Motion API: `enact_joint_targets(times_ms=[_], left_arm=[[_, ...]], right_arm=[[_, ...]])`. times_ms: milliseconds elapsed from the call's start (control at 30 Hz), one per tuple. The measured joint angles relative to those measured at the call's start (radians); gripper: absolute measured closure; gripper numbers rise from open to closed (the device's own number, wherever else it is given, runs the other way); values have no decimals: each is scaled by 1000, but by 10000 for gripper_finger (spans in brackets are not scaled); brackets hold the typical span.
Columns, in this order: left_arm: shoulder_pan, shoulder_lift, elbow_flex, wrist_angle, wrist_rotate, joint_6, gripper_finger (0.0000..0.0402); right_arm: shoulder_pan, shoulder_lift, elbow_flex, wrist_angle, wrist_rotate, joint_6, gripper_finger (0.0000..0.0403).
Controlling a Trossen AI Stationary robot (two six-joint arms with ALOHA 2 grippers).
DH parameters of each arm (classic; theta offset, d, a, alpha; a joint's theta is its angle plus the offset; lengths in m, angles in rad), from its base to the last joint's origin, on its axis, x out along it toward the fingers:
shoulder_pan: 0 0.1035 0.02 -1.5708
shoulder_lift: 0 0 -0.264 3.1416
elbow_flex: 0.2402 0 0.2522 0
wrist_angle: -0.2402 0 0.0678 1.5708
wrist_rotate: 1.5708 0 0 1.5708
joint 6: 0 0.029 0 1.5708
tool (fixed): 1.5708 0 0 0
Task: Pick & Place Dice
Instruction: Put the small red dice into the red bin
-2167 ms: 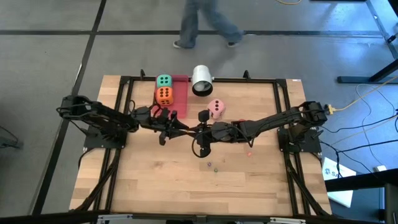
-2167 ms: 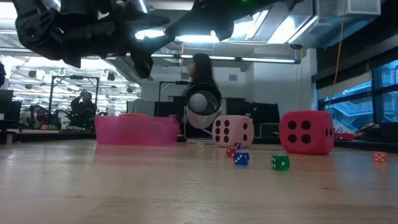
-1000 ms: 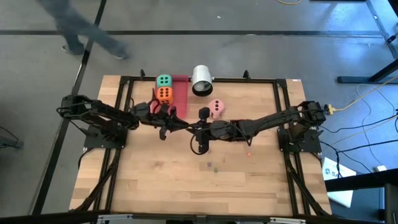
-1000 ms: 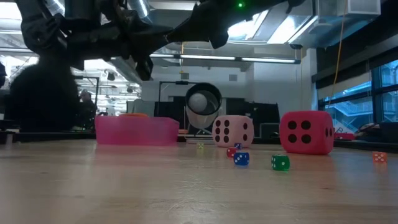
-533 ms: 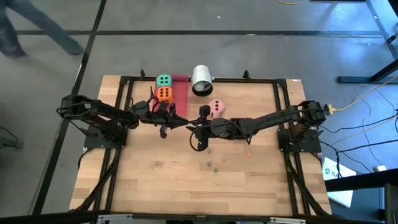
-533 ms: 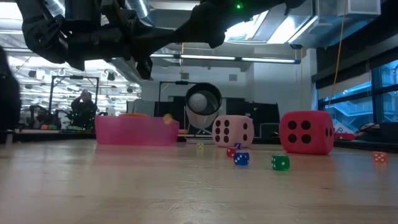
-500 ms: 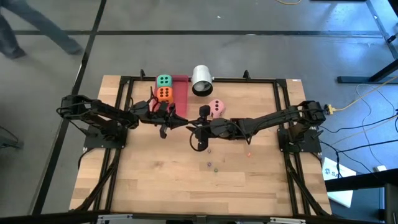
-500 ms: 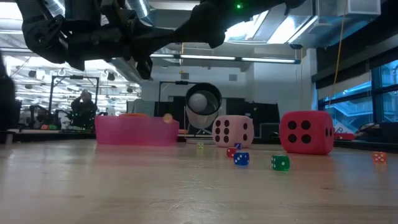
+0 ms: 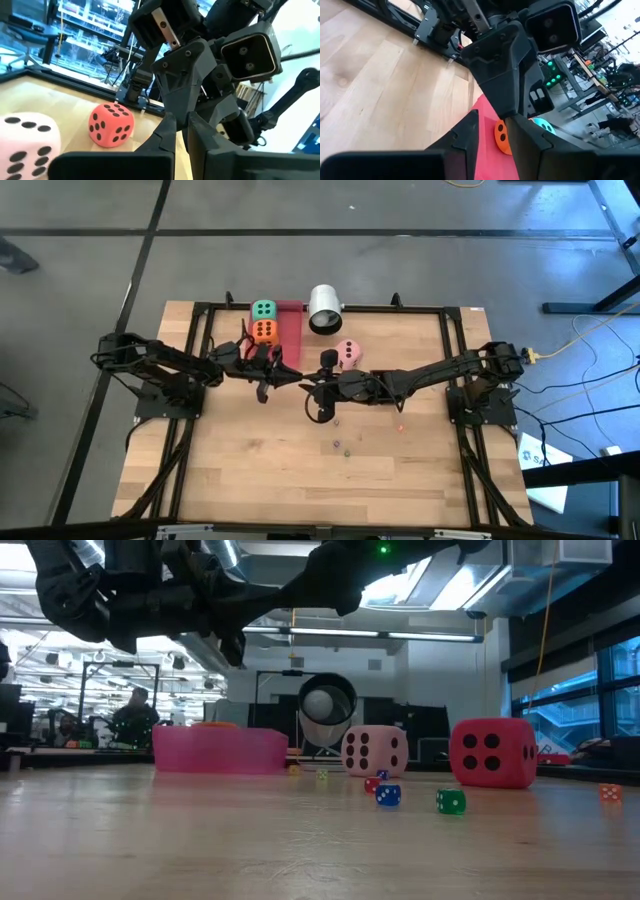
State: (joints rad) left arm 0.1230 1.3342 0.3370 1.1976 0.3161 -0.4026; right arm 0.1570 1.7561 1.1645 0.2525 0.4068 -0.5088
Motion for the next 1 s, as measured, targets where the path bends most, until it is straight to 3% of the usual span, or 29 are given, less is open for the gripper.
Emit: enact_joint_targets(times_ms=[233, 500, 667, 800, 1000], left_arm=[[1, -2, 3, 0, -8, 160, 365], [0, -42, 3, -23, -51, 293, 302], [4, -85, 3, -155, -204, 430, 253], [4, -118, 3, -280, -346, 490, 226], [4, -129, 2, -426, -376, 494, 211]], right_arm=[[-2, -10, 0, -83, 68, 100, 281], [-26, -55, 0, -319, 109, 250, 143], [-41, -106, 0, -487, 97, 337, 78], [-59, -151, -16, -616, 38, 409, 61], [-100, -279, -203, -524, -48, 495, 70]])
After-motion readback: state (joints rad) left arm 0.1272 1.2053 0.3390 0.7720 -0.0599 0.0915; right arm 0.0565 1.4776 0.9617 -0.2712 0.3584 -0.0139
